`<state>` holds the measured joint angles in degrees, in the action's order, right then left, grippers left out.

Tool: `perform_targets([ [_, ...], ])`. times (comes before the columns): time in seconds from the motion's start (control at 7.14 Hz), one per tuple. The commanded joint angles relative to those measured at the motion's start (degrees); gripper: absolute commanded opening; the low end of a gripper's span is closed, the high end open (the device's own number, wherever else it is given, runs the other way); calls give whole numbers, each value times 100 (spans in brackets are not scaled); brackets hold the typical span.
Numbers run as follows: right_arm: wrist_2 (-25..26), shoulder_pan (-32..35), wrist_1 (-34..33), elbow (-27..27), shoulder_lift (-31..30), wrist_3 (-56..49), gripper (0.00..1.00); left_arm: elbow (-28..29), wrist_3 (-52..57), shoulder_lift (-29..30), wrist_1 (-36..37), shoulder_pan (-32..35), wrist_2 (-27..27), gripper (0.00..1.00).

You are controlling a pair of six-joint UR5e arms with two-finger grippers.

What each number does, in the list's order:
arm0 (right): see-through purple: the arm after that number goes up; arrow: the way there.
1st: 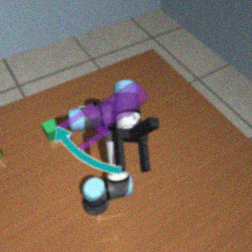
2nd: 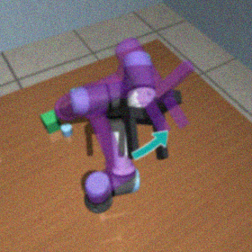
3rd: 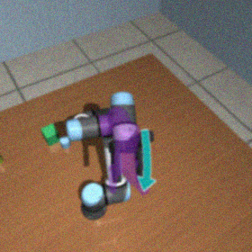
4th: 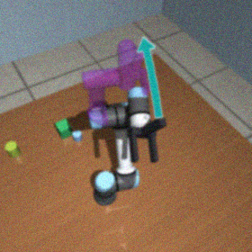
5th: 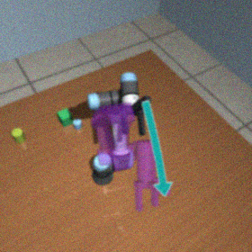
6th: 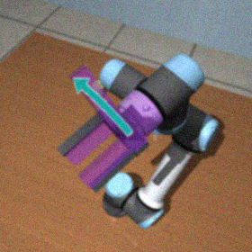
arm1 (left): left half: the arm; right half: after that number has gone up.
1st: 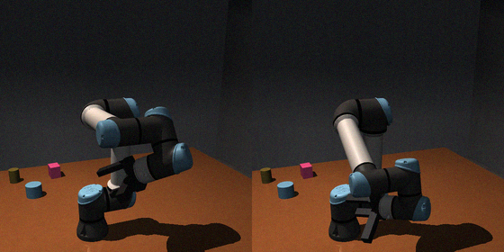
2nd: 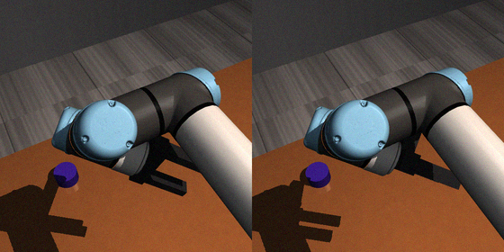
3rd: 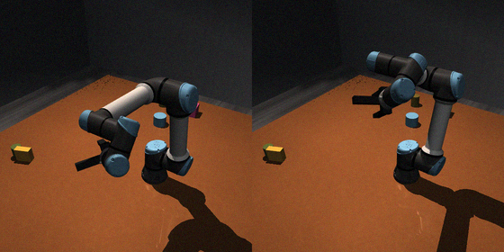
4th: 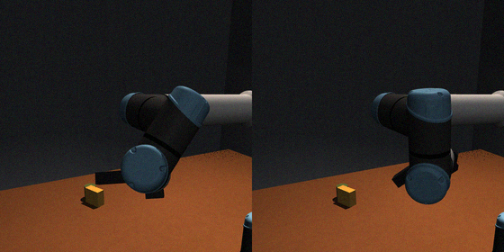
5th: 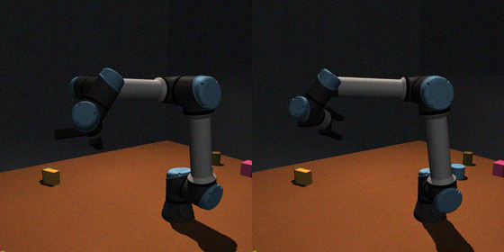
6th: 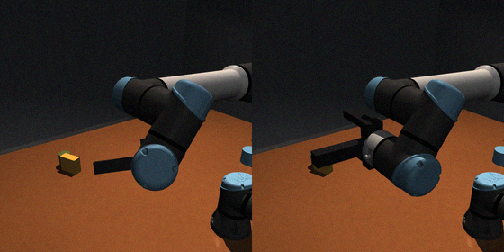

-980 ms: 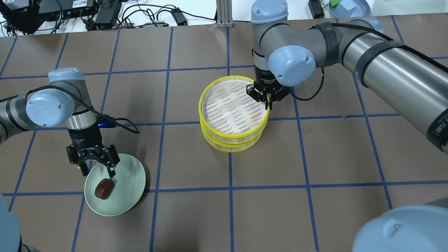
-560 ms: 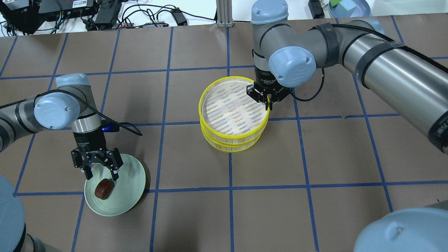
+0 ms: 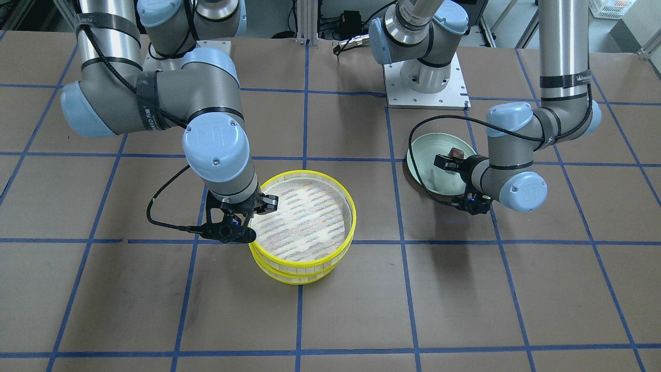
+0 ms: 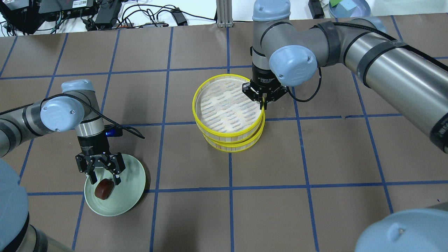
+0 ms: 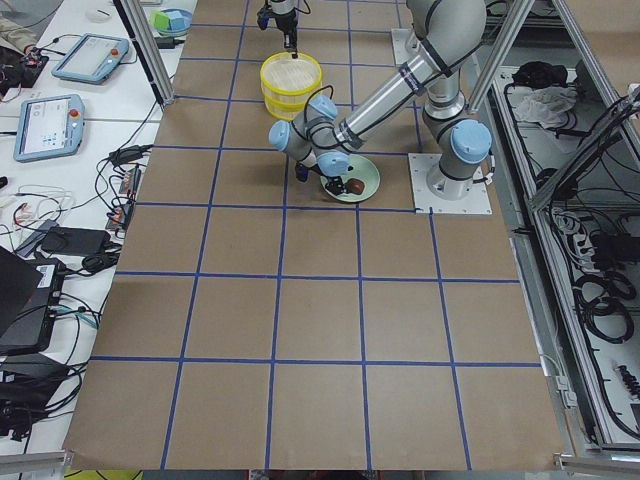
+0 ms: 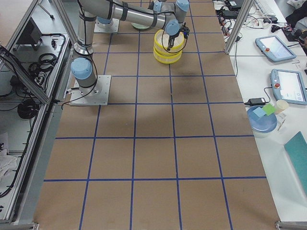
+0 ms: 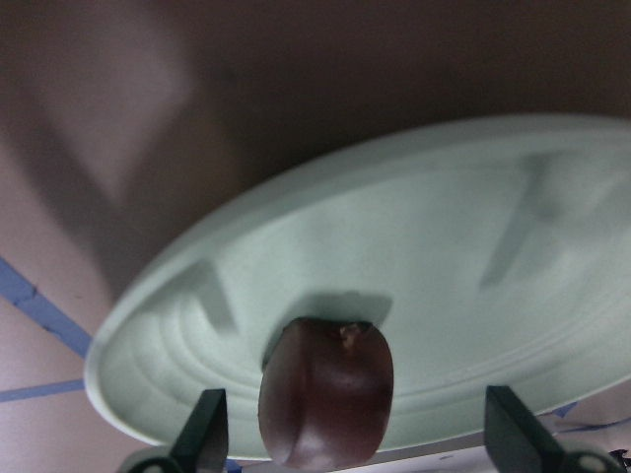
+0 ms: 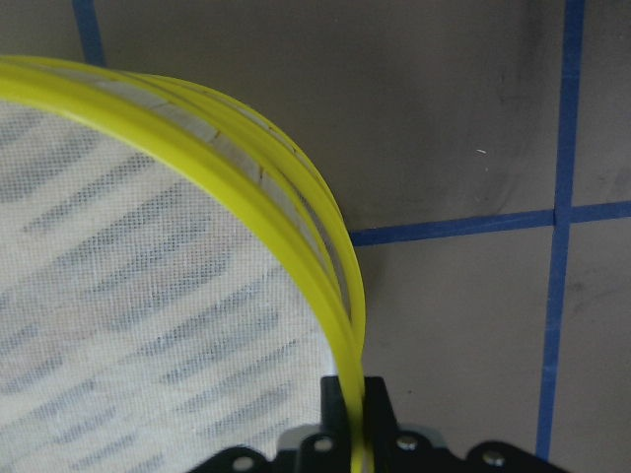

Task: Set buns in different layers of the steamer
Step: 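Lower left gripper onto the brown bun and grasp it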

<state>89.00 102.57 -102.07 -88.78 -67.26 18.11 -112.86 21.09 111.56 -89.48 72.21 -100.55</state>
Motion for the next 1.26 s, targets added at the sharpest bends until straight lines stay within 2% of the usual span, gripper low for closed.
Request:
perform_targets([
  [0.0, 257, 0, -14, 0, 2, -9, 0, 1, 0, 24, 1, 4, -35, 76],
  [0.14, 406, 0, -49, 1, 11, 17, 0, 1, 18, 24, 1, -5, -70, 72],
  [0.56, 346, 17, -67, -26, 55, 44, 0, -16, 9, 24, -8, -13, -105, 73],
  [0.7, 338, 35, -59, -26, 90, 52, 0, -34, 0, 32, -17, -14, -271, 66],
  [0.84, 346, 44, -58, -26, 90, 52, 0, -43, 0, 41, -8, -14, -307, 32],
  [0.98, 338, 44, -32, -26, 99, 52, 0, -8, -9, 24, -8, 21, -586, 7],
  [1.12, 338, 44, -23, -26, 90, 44, 0, 1, -17, 15, -8, 13, -563, 0],
])
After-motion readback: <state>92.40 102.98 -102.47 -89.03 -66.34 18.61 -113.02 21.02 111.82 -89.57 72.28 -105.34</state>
